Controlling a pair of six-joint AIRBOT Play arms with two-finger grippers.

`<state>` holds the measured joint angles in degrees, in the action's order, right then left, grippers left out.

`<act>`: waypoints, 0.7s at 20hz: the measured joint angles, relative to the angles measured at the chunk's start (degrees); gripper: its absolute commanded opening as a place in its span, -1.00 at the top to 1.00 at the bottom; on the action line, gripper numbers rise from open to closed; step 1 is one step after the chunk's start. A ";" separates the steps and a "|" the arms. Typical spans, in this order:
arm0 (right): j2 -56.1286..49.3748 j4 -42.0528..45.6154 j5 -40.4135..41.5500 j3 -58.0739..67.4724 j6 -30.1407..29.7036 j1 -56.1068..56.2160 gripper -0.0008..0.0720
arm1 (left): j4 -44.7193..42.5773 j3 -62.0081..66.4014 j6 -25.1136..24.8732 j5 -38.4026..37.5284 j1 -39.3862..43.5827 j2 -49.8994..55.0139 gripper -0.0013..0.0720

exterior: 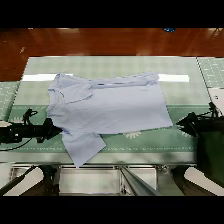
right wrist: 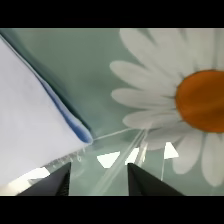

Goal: Fold the shirts.

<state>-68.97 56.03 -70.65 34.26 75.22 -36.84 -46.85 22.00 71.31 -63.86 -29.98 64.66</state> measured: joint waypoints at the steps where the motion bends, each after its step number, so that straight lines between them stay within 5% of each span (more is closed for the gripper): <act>1: -1.22 -0.35 0.39 -0.04 -0.15 1.16 -0.14 | 0.02 0.00 -0.02 -0.02 0.00 0.00 0.92; 5: -5.84 -6.36 3.78 0.94 -1.70 5.66 -0.14 | 0.17 0.00 -0.48 -0.13 -0.02 0.00 0.92; 6: -6.91 -7.72 4.90 1.46 -2.01 6.88 0.03 | 0.17 0.00 -0.81 -0.15 -0.02 0.00 0.92; 7: -7.98 -8.94 6.45 2.08 -2.49 8.28 0.63 | 0.20 0.00 -1.07 -0.13 0.00 0.00 0.92; 8: -9.09 -9.94 8.13 2.78 -3.23 9.90 0.89 | 0.26 0.00 -1.29 -0.11 0.00 0.00 0.92; 14: -9.40 -16.85 3.06 17.07 -7.72 16.90 0.89 | 7.19 9.31 -2.95 -3.06 0.00 -2.71 0.92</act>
<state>-78.37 39.18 -67.59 51.33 67.51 -19.94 -39.66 31.31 68.36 -66.92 -29.98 61.95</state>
